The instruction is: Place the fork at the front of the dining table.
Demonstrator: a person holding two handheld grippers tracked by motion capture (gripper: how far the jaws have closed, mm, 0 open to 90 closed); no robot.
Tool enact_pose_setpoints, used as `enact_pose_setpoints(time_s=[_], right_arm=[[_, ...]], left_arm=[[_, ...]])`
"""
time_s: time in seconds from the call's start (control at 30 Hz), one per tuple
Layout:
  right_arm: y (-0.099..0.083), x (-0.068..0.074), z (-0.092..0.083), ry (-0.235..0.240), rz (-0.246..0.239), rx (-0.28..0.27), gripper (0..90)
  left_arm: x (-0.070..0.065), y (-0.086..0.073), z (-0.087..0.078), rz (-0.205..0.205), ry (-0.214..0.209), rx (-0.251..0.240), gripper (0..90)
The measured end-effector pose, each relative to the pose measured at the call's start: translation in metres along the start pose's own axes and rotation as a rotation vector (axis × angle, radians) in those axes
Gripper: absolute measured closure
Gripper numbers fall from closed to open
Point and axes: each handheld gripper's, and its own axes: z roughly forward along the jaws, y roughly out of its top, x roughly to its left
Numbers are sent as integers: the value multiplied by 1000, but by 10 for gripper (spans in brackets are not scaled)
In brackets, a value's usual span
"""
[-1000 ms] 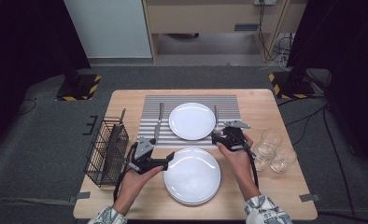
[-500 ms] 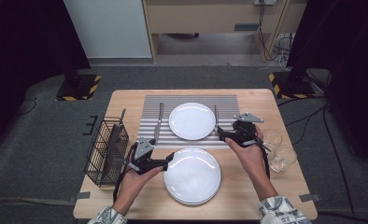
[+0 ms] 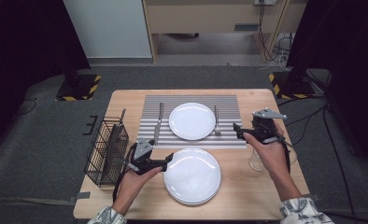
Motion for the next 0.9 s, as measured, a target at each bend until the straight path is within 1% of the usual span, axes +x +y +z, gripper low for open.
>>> enact_pose_setpoints(time_s=[0.13, 0.17, 0.2, 0.23, 0.27, 0.3, 0.37, 0.4, 0.43, 0.47, 0.6, 0.67, 0.7, 0.77, 0.9], right_arm=[[1, -14, -10, -8, -1, 12, 193], [1, -14, -10, -8, -1, 12, 193], [0, -21, -14, -17, 1, 13, 203], [-1, -25, -16, -22, 0, 14, 212], [-1, -25, -16, -22, 0, 14, 212], [-2, -31, -19, -27, 2, 12, 225], [-3, -36, -22, -27, 2, 15, 256], [-3, -36, -22, -27, 2, 15, 256], [-4, -43, -24, -23, 7, 22, 287], [-5, -47, -25, -17, 13, 23, 297], [-8, -59, -27, -11, 30, 37, 315], [-10, -65, -27, -14, 32, 44, 324], [-10, -65, -27, -14, 32, 44, 324], [-14, -72, -29, -14, 35, 49, 339], [-19, -80, -29, -20, 47, 56, 355]], left_arm=[[0, 0, -1, -2, -2, 6, 58], [0, 0, -1, -2, -2, 6, 54], [-1, -1, -1, -2, -4, 9, 54], [-2, -2, -1, 2, -7, 11, 53], [-2, -2, -1, 2, -7, 11, 53], [-3, -3, 0, 4, -10, 12, 53], [-4, -3, 0, 6, -11, 14, 52], [-4, -3, 0, 6, -11, 14, 51], [-4, -3, 0, 5, -11, 14, 52], [-4, -3, 0, 5, -11, 14, 52], [-4, -6, -1, 9, -12, 17, 52], [-5, -6, -2, 12, -11, 17, 51], [-5, -6, -2, 12, -11, 17, 51], [-7, -10, -3, 25, -19, 30, 51], [-9, -13, -2, 29, -20, 38, 51]])
